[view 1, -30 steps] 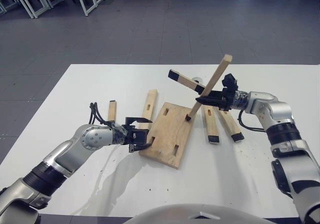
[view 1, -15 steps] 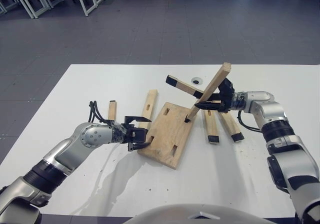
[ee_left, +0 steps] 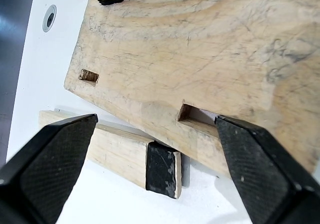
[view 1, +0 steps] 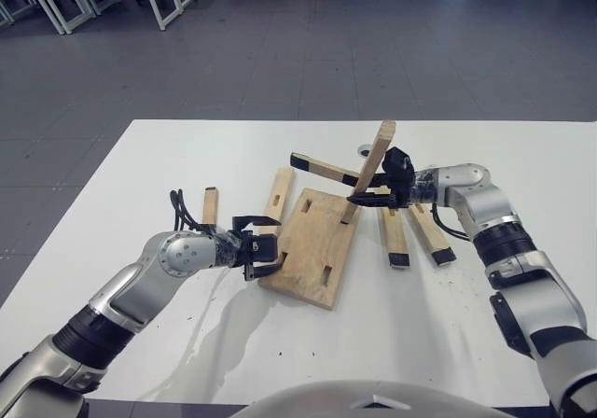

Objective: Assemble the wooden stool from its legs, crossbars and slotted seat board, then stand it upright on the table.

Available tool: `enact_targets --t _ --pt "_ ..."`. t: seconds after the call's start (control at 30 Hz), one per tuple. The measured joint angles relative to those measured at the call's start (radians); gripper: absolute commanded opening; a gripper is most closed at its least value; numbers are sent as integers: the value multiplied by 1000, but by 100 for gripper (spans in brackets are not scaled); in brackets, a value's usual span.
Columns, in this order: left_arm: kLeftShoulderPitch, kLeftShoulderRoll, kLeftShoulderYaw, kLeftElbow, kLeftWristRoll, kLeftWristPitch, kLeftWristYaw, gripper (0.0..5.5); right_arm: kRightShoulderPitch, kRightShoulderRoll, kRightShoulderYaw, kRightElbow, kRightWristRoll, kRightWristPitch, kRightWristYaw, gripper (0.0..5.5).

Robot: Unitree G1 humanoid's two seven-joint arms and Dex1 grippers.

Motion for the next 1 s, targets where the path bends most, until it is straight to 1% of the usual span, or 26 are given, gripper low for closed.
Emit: enact_targets --t 0.2,0.53,0.8,0.9,1.0 --pt "22 -31 19 -47 4 86 1 439 -96 1 63 103 0 21 20 203" --pt "29 -76 31 -68 26 140 1 439 -125 -9 63 203 32 -1 82 203" --pt "58 -140 30 -92 34 140 -3 439 -140 -63 34 276 85 138 195 203" --pt "60 -144 30 -96 43 140 -3 439 -125 -67 27 249 85 138 183 203" --pt "62 -153 32 -96 47 140 -3 439 -54 -82 9 120 87 134 137 203"
